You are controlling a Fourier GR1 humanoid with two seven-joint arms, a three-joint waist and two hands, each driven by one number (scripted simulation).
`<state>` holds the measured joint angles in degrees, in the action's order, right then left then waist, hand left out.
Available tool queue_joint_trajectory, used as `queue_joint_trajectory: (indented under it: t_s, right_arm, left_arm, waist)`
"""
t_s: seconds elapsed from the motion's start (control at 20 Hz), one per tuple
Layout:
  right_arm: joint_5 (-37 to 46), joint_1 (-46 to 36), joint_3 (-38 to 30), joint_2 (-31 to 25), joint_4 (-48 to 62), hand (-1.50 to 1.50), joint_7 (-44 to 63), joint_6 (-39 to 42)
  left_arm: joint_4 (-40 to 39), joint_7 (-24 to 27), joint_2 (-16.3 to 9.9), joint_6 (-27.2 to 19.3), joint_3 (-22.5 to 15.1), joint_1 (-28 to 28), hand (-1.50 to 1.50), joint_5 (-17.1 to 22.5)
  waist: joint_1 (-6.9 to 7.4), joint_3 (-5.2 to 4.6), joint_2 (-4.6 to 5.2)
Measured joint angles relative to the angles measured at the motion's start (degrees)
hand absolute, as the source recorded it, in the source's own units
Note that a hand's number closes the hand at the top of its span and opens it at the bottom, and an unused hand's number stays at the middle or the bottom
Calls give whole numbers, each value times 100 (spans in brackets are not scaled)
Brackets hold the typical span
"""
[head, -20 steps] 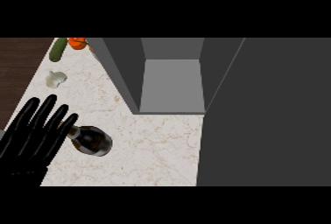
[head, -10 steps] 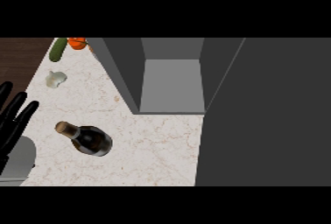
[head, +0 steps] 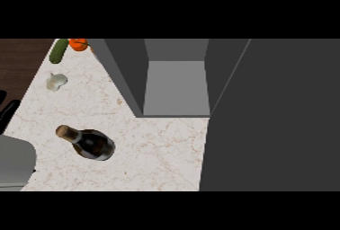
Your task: Pick up the wine, place it into the cabinet and close the cabinet
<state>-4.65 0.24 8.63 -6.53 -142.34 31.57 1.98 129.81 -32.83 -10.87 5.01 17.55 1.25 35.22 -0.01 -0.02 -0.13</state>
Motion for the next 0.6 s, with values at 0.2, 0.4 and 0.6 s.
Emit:
queue_joint_trajectory:
  t_s: [0.2, 0.4, 0.6]
  right_arm:
    - [4, -94, -69, -7, -26, -150, 103, 7]
    - [-7, -101, -168, -37, -65, -150, 173, 46]
    - [-5, -51, -105, -33, -94, -150, 243, 70]
  left_arm:
    - [-430, 142, -31, 349, 194, 86, -150, 281]
    - [-813, 327, 13, 713, 159, 222, -150, 249]
    - [-1228, 586, 85, 1126, 139, 398, -150, 192]
  waist:
    - [-8, 0, 3]
    - [-22, 1, 3]
    - [-30, 0, 2]
